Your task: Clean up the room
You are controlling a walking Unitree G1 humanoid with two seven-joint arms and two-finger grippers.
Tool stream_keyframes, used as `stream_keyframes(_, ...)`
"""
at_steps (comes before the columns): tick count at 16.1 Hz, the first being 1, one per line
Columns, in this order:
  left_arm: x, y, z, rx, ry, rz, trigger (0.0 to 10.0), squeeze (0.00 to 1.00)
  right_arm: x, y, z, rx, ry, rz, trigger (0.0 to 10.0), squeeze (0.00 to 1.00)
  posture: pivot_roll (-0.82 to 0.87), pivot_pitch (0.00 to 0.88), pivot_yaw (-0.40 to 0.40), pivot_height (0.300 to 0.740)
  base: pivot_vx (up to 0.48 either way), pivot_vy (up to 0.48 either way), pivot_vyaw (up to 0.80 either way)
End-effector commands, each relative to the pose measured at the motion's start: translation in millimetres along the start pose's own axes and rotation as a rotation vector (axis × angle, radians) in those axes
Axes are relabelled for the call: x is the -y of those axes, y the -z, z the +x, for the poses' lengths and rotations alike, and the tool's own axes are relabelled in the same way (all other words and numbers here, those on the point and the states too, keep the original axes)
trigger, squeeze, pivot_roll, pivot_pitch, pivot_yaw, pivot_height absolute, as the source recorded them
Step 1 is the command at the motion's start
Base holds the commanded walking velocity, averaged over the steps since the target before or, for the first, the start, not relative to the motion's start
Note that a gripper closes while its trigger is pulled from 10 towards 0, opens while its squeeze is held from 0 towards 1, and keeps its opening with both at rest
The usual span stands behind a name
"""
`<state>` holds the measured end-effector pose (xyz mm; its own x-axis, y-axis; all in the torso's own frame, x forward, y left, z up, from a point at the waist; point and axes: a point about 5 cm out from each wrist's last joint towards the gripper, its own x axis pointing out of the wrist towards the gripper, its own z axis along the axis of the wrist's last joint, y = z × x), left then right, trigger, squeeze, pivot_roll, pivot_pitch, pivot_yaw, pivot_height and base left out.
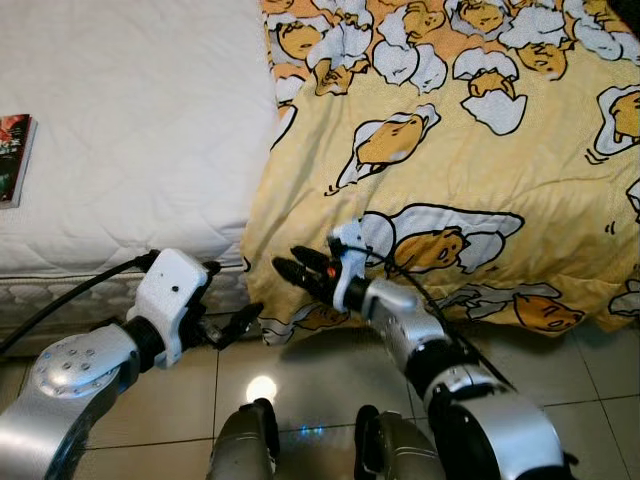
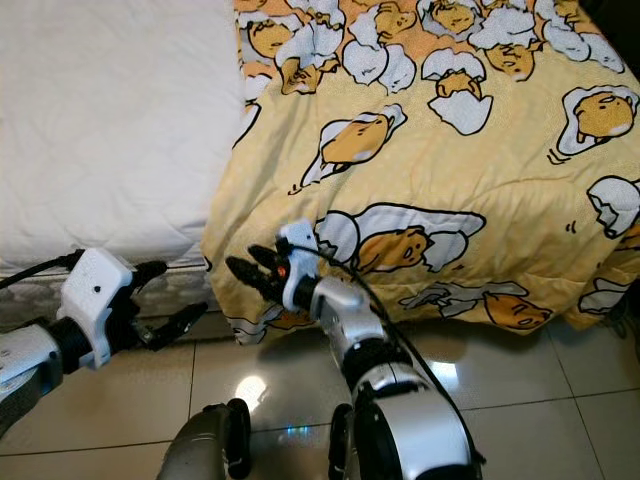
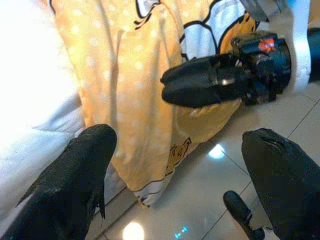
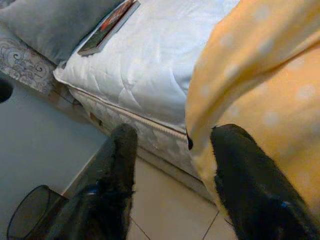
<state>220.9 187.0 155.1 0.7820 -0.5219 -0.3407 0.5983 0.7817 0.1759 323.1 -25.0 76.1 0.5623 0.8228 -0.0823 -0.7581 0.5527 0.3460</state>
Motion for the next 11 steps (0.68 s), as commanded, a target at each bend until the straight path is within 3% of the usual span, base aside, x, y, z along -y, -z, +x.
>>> stream_keyframes(1, 0.5, 6.5, 1.6, -0.014, -0.012, -0.006, 10.0, 0.0, -30.4, 14.0, 15.9, 0.051, -0.045, 0.073, 10.0, 1.0, 0.13, 0.146, 0.001, 0.74, 0.0, 0.0, 0.0)
stream_keyframes(5, 0.3, 19.4, 9.5, -0.011, -0.095, -0.038, 10.0, 0.0, -5.1, 21.7, -22.2, 0.122, 0.201, 0.027, 10.0, 1.0, 0.07, 0.086, 0.02, 0.74, 0.0, 0.0, 0.0)
stream_keyframes(6, 1.2, 19.9, 12.4, 0.0, -0.116, -0.065, 10.0, 0.0, -0.8, 24.1, -33.3, 0.124, 0.263, 0.008, 10.0, 0.0, 0.04, 0.053, 0.035, 0.74, 0.0, 0.0, 0.0)
stream_keyframes(8, 3.4, 21.4, 25.4, 0.05, -0.191, -0.144, 10.0, 0.0, 7.9, 24.4, -71.9, 0.138, 0.449, -0.07, 10.0, 0.0, -0.01, 0.01, 0.064, 0.74, 0.0, 0.0, 0.0)
stream_keyframes(11, 4.1, 24.1, 36.6, 0.076, -0.27, -0.188, 10.0, 0.0, 9.5, 6.1, -101.3, 0.199, 0.613, -0.106, 10.0, 0.0, -0.06, 0.0, 0.089, 0.74, 0.0, 0.0, 0.0)
